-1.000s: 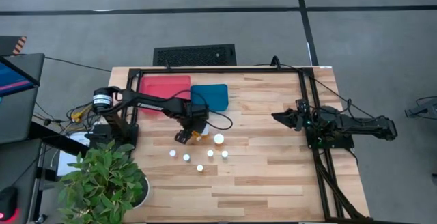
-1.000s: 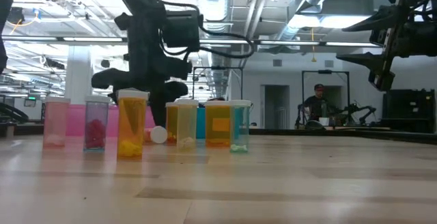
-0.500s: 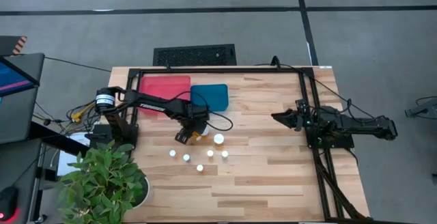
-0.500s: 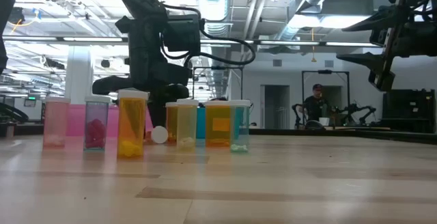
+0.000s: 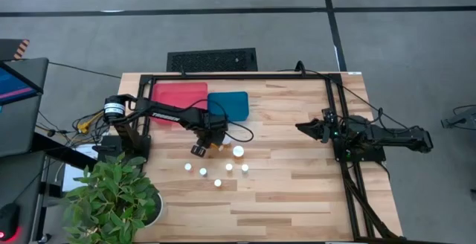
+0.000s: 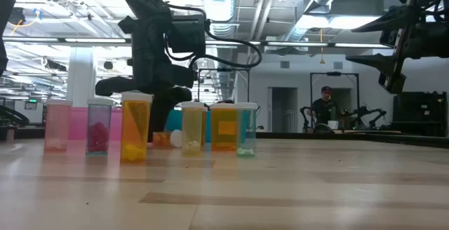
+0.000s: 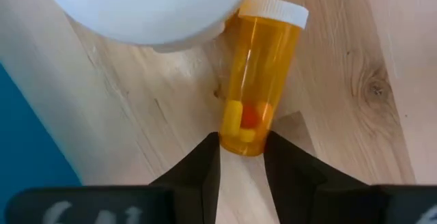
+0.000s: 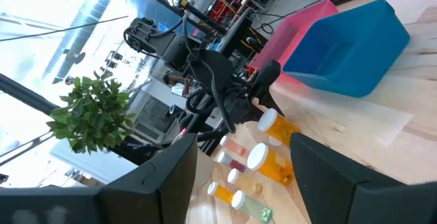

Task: Pick and place medicine bottles into bin by pill shape (circle, oval)
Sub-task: Put the orange capsule bottle into the blue bin

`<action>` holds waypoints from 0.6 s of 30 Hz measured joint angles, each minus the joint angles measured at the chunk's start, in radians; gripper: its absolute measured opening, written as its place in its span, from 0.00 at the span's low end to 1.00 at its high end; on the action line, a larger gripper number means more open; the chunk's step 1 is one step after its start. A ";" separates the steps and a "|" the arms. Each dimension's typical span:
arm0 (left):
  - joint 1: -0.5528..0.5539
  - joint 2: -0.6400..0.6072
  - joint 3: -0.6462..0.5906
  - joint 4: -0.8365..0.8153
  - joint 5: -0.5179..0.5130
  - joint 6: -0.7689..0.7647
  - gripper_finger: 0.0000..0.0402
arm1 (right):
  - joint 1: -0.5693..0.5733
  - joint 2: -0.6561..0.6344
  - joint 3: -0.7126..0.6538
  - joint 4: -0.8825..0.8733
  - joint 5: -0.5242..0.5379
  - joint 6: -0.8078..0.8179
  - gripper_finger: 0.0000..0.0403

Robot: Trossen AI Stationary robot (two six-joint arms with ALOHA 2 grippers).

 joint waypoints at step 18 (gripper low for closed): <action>-0.001 -0.099 0.000 -0.040 -0.003 -0.264 0.22 | 0.000 0.000 0.000 0.000 0.000 -0.002 0.61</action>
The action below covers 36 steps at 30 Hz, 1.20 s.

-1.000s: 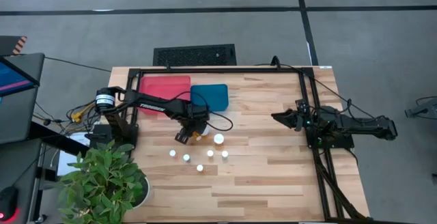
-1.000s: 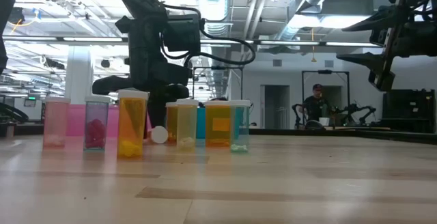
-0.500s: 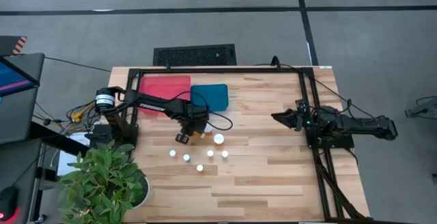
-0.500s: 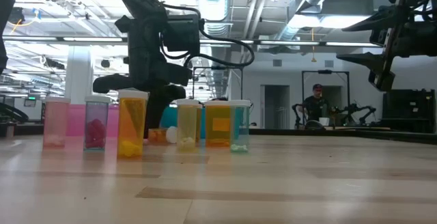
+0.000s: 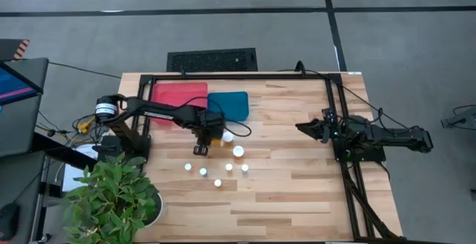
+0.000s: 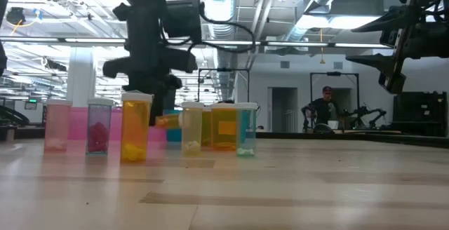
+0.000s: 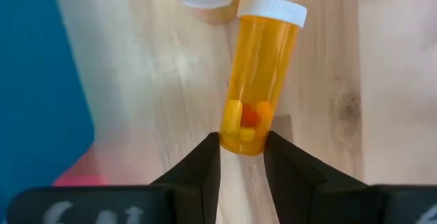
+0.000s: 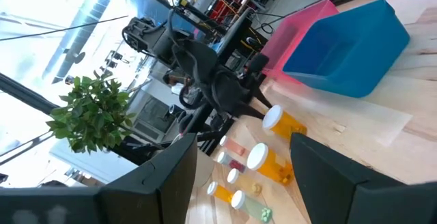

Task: Pick and place medicine bottles into bin by pill shape (circle, oval)
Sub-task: Put the orange capsule bottle into the blue bin

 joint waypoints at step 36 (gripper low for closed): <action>-0.003 -0.361 0.001 0.751 -0.108 -0.561 0.22 | -0.018 0.302 0.147 0.355 0.218 -0.551 0.61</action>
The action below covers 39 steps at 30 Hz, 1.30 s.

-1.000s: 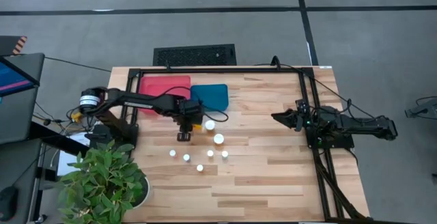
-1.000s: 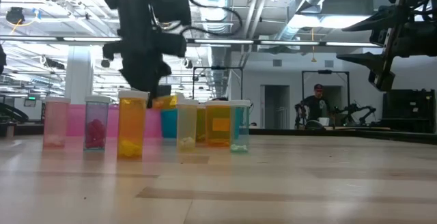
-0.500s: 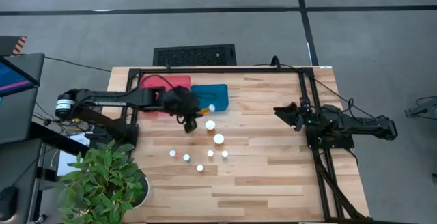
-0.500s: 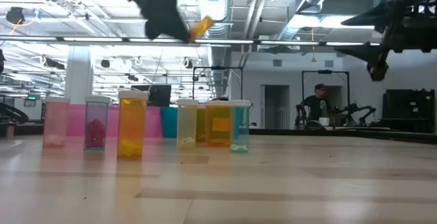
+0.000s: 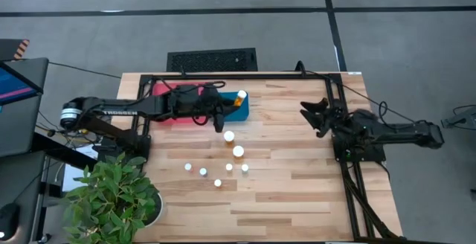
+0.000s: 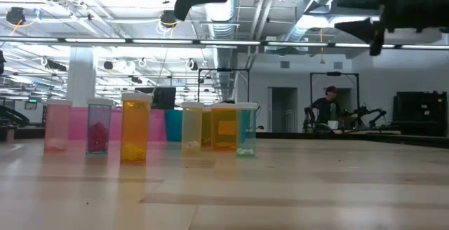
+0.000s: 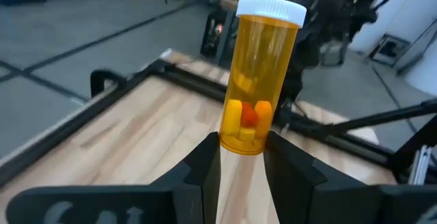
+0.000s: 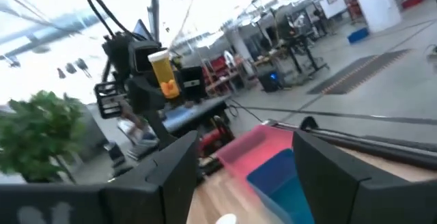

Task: Pick and place medicine bottles into bin by pill shape (circle, oval)
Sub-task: Put the orange capsule bottle into the blue bin

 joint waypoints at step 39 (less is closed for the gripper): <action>-0.017 -0.001 -0.001 0.209 0.000 0.155 0.24 | -0.150 1.009 0.861 0.045 -0.566 -0.246 0.61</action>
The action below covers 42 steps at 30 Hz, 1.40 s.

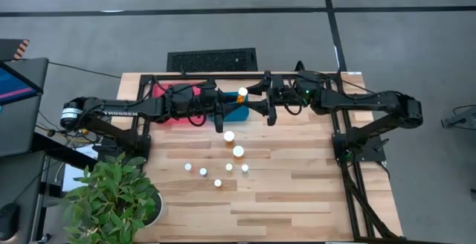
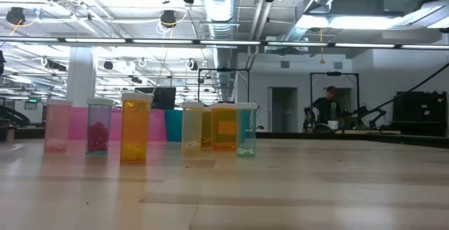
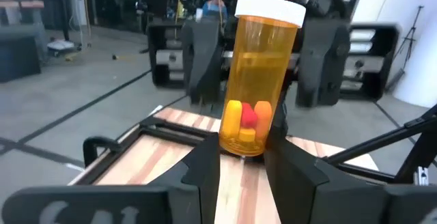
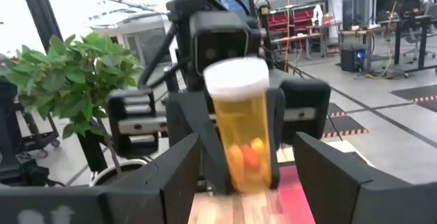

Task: Pick and place medicine bottles into bin by pill shape (circle, oval)
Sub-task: Put the orange capsule bottle into the blue bin

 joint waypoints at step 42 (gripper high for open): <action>0.001 0.000 0.000 0.019 0.001 0.009 0.24 | -0.019 0.029 0.000 0.068 -0.019 -0.045 0.61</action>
